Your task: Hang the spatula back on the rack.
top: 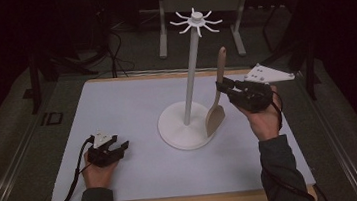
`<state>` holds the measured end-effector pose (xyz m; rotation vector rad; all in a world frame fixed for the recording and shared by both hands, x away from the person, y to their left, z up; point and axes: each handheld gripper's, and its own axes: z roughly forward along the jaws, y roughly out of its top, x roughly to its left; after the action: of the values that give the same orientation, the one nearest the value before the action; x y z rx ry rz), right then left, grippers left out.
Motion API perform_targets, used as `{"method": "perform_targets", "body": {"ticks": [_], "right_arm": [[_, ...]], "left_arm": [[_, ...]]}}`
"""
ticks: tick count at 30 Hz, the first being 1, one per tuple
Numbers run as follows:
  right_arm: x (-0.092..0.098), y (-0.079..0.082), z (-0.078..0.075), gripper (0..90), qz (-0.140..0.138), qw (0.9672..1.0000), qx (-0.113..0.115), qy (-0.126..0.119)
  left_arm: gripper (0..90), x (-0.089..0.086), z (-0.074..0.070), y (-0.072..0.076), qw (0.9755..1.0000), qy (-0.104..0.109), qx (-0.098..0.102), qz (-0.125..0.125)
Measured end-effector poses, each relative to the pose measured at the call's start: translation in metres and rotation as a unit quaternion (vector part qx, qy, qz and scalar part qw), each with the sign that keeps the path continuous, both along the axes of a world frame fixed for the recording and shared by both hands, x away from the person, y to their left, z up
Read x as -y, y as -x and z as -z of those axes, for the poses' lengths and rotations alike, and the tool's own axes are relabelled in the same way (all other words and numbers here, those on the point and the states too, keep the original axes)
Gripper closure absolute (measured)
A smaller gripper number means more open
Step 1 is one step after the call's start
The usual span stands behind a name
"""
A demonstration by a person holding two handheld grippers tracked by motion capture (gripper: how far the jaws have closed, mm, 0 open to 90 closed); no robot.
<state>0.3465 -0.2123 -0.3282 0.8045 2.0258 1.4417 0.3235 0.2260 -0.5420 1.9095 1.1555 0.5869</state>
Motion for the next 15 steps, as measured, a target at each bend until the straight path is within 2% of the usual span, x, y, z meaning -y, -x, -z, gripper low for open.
{"method": "perform_targets", "body": {"ticks": [15], "right_arm": [[-0.002, 0.001, -0.013, 75.7, 0.0, 1.0, 0.003, -0.006]], "left_arm": [[45.9, 0.0, 0.0, 0.0, 1.0, -0.001, 0.0, 0.001]]}}
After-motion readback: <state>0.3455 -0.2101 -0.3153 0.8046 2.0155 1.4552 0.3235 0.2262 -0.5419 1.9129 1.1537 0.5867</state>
